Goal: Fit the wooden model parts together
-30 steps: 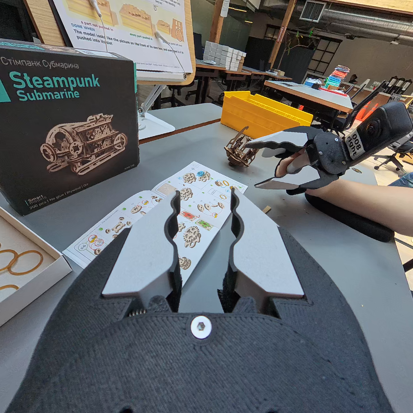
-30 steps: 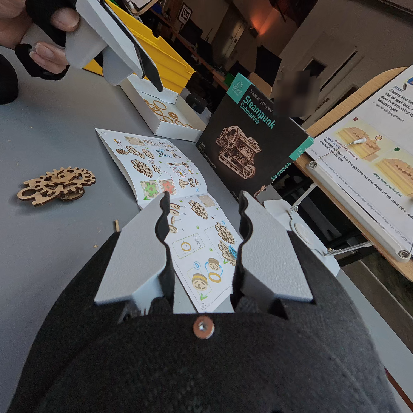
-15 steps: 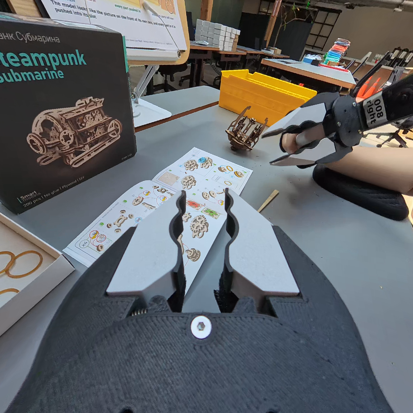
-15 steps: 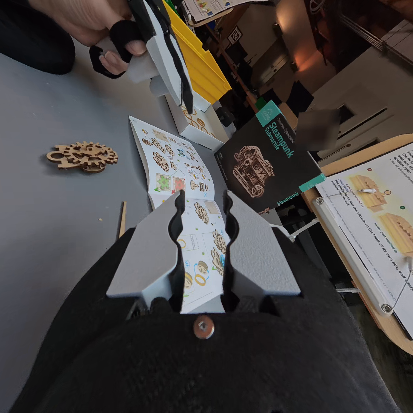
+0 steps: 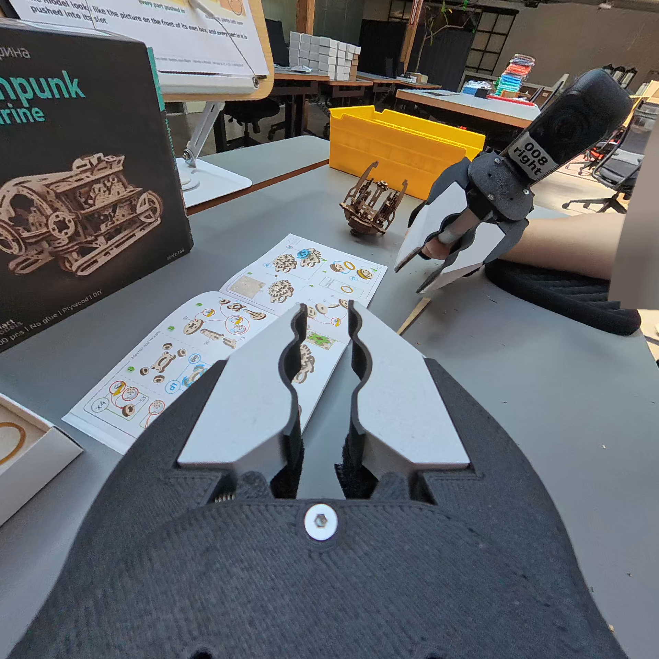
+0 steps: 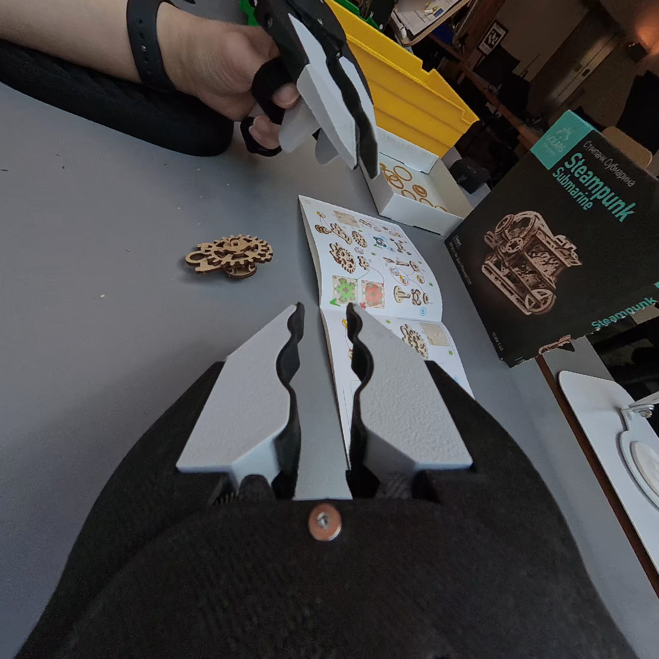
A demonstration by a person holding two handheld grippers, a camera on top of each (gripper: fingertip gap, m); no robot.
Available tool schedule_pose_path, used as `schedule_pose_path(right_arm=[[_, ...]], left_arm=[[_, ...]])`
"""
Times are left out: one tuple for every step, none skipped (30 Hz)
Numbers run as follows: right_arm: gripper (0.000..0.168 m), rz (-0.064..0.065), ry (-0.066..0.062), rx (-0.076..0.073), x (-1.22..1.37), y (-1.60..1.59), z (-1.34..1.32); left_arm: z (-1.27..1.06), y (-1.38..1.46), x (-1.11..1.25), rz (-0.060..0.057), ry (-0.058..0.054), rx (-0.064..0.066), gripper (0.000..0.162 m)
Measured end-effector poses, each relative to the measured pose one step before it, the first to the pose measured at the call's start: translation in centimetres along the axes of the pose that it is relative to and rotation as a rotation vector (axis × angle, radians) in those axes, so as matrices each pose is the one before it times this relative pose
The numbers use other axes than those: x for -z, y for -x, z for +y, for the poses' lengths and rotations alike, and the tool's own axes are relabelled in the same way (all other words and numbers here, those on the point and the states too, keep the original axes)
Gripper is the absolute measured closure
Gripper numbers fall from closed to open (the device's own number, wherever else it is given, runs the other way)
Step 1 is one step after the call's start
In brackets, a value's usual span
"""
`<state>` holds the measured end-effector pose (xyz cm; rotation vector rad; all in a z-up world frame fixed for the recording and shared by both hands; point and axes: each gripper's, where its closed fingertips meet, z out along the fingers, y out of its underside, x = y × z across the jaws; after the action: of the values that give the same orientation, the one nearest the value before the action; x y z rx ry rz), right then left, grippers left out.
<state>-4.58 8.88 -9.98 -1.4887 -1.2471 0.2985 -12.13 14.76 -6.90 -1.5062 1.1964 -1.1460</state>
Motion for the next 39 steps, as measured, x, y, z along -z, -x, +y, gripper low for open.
schedule_pose_path(right_arm=[[0.145,-0.0048,0.0138,0.0141,-0.129,0.159,0.226],[0.145,-0.012,0.0087,0.009,-0.133,0.314,0.118],[0.145,-0.0232,0.0037,0.0027,-0.169,0.519,0.016],[0.143,-0.0368,0.0028,-0.0043,-0.256,0.755,-0.015],[0.141,-0.0383,0.0029,-0.0081,-0.308,0.784,-0.082],[0.139,-0.0287,-0.0016,-0.0022,-0.289,0.661,-0.228],[0.137,-0.0136,-0.0044,0.0075,-0.259,0.448,-0.314],[0.134,-0.0045,-0.004,0.0166,-0.211,0.324,-0.329],[0.134,-0.0045,-0.0039,0.0193,-0.167,0.288,-0.279],[0.134,-0.0067,-0.0001,0.0159,-0.134,0.288,-0.139],[0.133,-0.0065,0.0038,0.0131,-0.097,0.227,0.004],[0.133,-0.002,0.005,0.0109,-0.051,0.102,0.093],[0.133,0.0017,0.0049,0.0061,-0.001,-0.02,0.137],[0.133,0.0046,0.0021,-0.0005,0.04,-0.131,0.109],[0.133,0.0044,-0.0016,-0.0081,0.079,-0.177,0.05],[0.133,0.0038,-0.008,-0.0124,0.122,-0.191,-0.027],[0.133,0.0073,-0.0109,-0.0132,0.162,-0.252,-0.056],[0.133,0.0093,-0.0084,-0.014,0.186,-0.312,-0.016],[0.133,0.0104,-0.0077,-0.0131,0.202,-0.317,-0.004],[0.133,0.0099,-0.008,-0.009,0.191,-0.308,-0.022],[0.133,0.0098,-0.0051,-0.0064,0.163,-0.279,0.018],[0.134,0.0099,-0.0033,-0.004,0.136,-0.252,0.011],[0.134,0.0072,-0.0044,-0.0014,0.106,-0.191,-0.023],[0.134,0.0058,-0.0033,-0.001,0.081,-0.17,-0.013],[0.134,0.0036,-0.0009,-0.0007,0.045,-0.126,0.013],[0.134,0.0022,-0.0002,-0.0005,0.013,-0.099,0.027],[0.133,0.0003,0.0014,-0.0015,-0.013,-0.068,0.046],[0.133,-0.0007,0.0034,-0.0009,-0.016,-0.015,0.069],[0.134,0.0007,0.0019,0.0029,-0.009,-0.003,0.04],[0.133,0.0014,0.002,0.0056,-0.005,0.009,0.022],[0.133,0.0019,0.0038,0.0058,-0.007,0.008,0.037],[0.133,0.0012,0.0034,0.0061,-0.006,0.016,0.044],[0.133,0.0004,0.0041,0.0055,-0.015,0.011,0.081],[0.133,0.0009,0.0052,0.0041,-0.021,-0.004,0.088],[0.133,0.0015,0.0043,0.0028,0.002,-0.028,0.089],[0.133,0.0011,0.0017,0.0011,0.002,-0.034,0.05],[0.133,0.0016,-0.001,-0.0002,0.027,-0.051,-0.007],[0.134,0.0016,-0.0019,-0.001,0.036,-0.052,-0.008],[0.134,0.0017,-0.0009,-0.0013,0.037,-0.073,0.002]], left_arm=[[-0.205,0.073,0.162,-0.0051,-0.0074,0.0,0.142],[-0.285,0.022,0.161,-0.0056,-0.0089,-0.0043,0.142],[-0.29,-0.03,0.152,-0.0059,-0.0066,-0.0072,0.142],[-0.273,-0.06,0.128,-0.0059,-0.0027,-0.0085,0.142],[-0.214,-0.141,0.091,-0.0024,0.0014,-0.0102,0.142],[-0.094,-0.199,0.065,0.0016,0.0081,-0.0116,0.142],[0.071,-0.299,0.028,0.0087,0.018,-0.0094,0.14],[0.327,-0.524,-0.035,0.0262,0.0334,-0.0005,0.134],[0.581,-0.794,-0.074,0.0456,0.0511,0.0079,0.125],[0.706,-0.952,-0.096,0.0515,0.0572,0.0057,0.119],[0.68,-0.973,-0.201,0.0463,0.0486,-0.0076,0.116],[0.59,-0.867,-0.333,0.0305,0.0397,-0.0276,0.114],[0.427,-0.627,-0.469,0.0092,0.0299,-0.0446,0.111],[0.335,-0.642,-0.596,0.006,0.0249,-0.0481,0.104],[0.373,-0.729,-0.689,0.0115,0.0302,-0.0374,0.095],[0.435,-0.6,-0.723,0.0073,0.0339,-0.0251,0.088],[0.488,-0.354,-0.701,-0.0049,0.0337,-0.0154,0.081],[0.569,-0.225,-0.629,-0.0114,0.0368,-0.0079,0.078],[0.585,-0.149,-0.511,-0.0172,0.037,-0.0089,0.078],[0.478,-0.055,-0.357,-0.0269,0.0283,-0.0178,0.079],[0.349,-0.051,-0.213,-0.0298,0.0171,-0.0245,0.081],[0.206,-0.128,-0.113,-0.0222,0.0079,-0.0202,0.082],[0.098,-0.17,-0.03,-0.013,0.0013,-0.0117,0.083],[0.043,-0.077,0.008,-0.0121,-0.0005,-0.0073,0.085],[0.012,0.098,0.064,-0.0197,0.0006,-0.0084,0.086],[-0.084,0.127,0.103,-0.0201,-0.0044,-0.0121,0.087],[-0.121,0.004,0.085,-0.0101,-0.0072,-0.0113,0.09],[-0.065,-0.05,0.058,-0.0037,-0.0047,-0.007,0.094],[0.024,-0.08,0.0,0.0019,-0.0005,-0.0039,0.097],[0.11,-0.105,-0.058,0.005,0.0046,-0.0017,0.098],[0.11,-0.052,-0.074,0.0024,0.0072,-0.0015,0.097],[0.056,-0.065,-0.068,0.0015,0.0049,-0.0043,0.097],[0.026,-0.059,-0.053,0.0001,0.004,-0.0058,0.097],[0.051,-0.025,-0.056,-0.0023,0.0043,-0.0053,0.098],[0.062,0.002,-0.056,-0.0027,0.0045,-0.0044,0.099],[0.082,0.051,-0.059,-0.0053,0.005,-0.0038,0.099],[0.095,0.091,-0.066,-0.0072,0.0051,-0.0036,0.1],[0.087,0.054,-0.061,-0.0038,0.0049,-0.0033,0.102],[0.061,-0.018,-0.051,0.0001,0.0031,-0.0036,0.103]])
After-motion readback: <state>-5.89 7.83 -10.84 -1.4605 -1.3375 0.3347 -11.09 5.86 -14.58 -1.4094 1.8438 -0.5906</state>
